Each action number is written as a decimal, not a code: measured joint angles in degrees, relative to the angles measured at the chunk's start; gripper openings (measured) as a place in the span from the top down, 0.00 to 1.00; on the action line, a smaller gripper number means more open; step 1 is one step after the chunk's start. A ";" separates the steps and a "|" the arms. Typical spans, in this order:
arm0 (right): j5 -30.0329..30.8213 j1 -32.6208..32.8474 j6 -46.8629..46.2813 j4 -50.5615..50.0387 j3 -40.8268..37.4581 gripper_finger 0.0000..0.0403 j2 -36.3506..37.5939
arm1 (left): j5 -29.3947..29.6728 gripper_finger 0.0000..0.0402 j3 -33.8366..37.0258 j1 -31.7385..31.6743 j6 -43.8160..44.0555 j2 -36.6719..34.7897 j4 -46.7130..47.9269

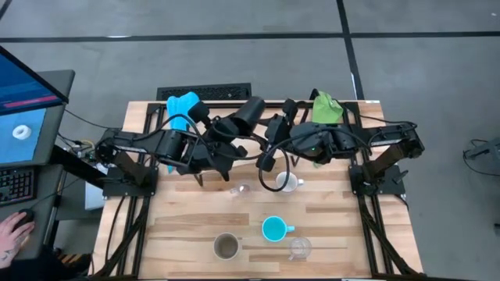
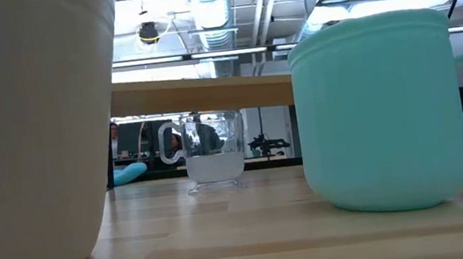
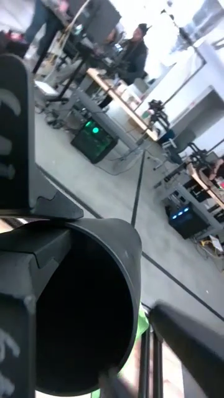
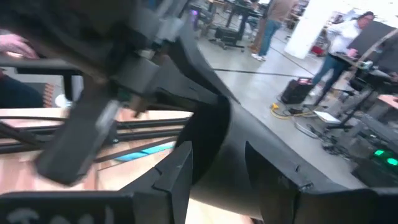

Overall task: Stack small to large cups/mugs on shelf
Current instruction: Put the black cup on the shelf

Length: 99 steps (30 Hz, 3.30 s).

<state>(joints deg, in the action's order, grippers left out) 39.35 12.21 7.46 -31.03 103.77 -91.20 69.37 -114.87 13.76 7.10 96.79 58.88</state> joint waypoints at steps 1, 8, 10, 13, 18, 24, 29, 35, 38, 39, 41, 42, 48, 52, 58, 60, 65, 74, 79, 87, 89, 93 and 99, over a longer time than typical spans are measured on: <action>0.03 0.00 -0.02 0.02 0.00 0.58 0.00 | 0.05 1.00 0.00 0.00 -1.72 0.00 -0.84; 0.26 0.02 -0.09 -0.44 0.00 0.58 0.00 | -0.59 1.00 0.00 0.00 -15.15 0.00 -5.05; 1.13 -0.17 -0.82 -0.44 0.00 0.58 0.00 | -4.93 1.00 0.00 -0.11 -22.37 -0.02 -6.91; 1.05 -0.57 -1.81 -0.59 0.00 0.58 0.00 | -10.60 1.00 0.02 0.07 -30.20 0.04 -9.15; 1.28 -0.61 -1.72 -0.48 0.07 0.58 0.01 | -8.02 1.00 0.04 0.28 -33.30 0.08 -11.79; 2.54 -1.04 -4.62 -1.51 0.09 0.58 0.04 | -7.97 1.00 0.07 -0.12 -41.03 0.13 -13.44; 2.85 -2.17 -7.60 -1.80 0.09 0.58 0.04 | -7.31 1.00 0.07 -0.13 -47.94 0.13 -14.27; 3.22 -2.96 -8.64 -1.76 0.09 0.58 0.13 | -6.94 1.00 0.09 -0.16 -57.82 0.13 -18.25; 3.51 -3.50 -9.64 -1.82 0.09 0.60 0.13 | -7.19 1.00 0.09 -0.69 -58.96 0.13 -18.66; 3.61 -3.65 -9.64 -1.81 0.09 0.61 0.11 | -7.40 1.00 0.09 -0.93 -59.16 0.13 -18.73; 3.91 -3.74 -9.63 -1.83 0.09 0.65 0.10 | -7.98 1.00 0.09 -1.27 -59.95 0.13 -18.82; 4.05 -3.81 -9.63 -1.93 0.08 0.67 0.09 | -8.35 1.00 0.09 -1.34 -60.56 0.13 -18.85; 4.46 -3.98 -9.62 -2.03 0.04 0.80 0.07 | -9.60 1.00 0.09 -1.60 -63.47 0.09 -19.71; 4.46 -4.00 -9.93 -2.17 0.00 0.86 0.04 | -10.62 1.00 0.09 -1.60 -63.90 0.02 -19.96; 2.52 -4.25 -10.16 -3.11 -0.27 0.97 -0.16 | -13.84 1.00 -0.12 -1.25 -63.87 -0.09 -21.63; 2.65 -4.32 -10.25 -2.88 -0.28 0.98 -0.35 | -14.07 1.00 -0.13 -1.05 -64.37 -0.31 -21.51; 1.49 -4.09 -10.56 -2.33 -0.20 0.99 -0.15 | -13.17 1.00 -0.09 -1.11 -65.10 -0.26 -22.96; -1.47 -4.09 -11.06 -1.95 -0.11 0.99 -0.04 | -8.71 1.00 -0.77 -0.32 -76.01 -0.05 -32.82; -4.55 -4.53 -10.62 -2.03 -0.10 0.99 2.76 | -4.39 1.00 -7.14 1.78 -75.96 -0.51 -42.01; -12.70 -3.95 -10.54 -1.69 -0.01 0.99 10.73 | 0.14 1.00 -17.02 8.17 -53.35 -5.39 -43.35; -14.61 -2.92 -9.31 0.09 0.00 0.99 12.88 | -0.78 1.00 -14.68 9.55 -44.41 -9.20 -40.51; -8.99 1.29 -0.94 4.89 0.02 0.99 15.21 | -5.39 1.00 -12.39 11.21 -24.23 -14.69 -28.56; 13.73 7.59 24.67 12.54 0.12 0.99 12.92 | -11.10 1.00 -9.96 11.34 -3.04 -16.80 -12.26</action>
<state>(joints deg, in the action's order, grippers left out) 53.08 19.80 32.14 -18.49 103.89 -78.28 58.27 -124.83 25.10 4.06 80.00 46.61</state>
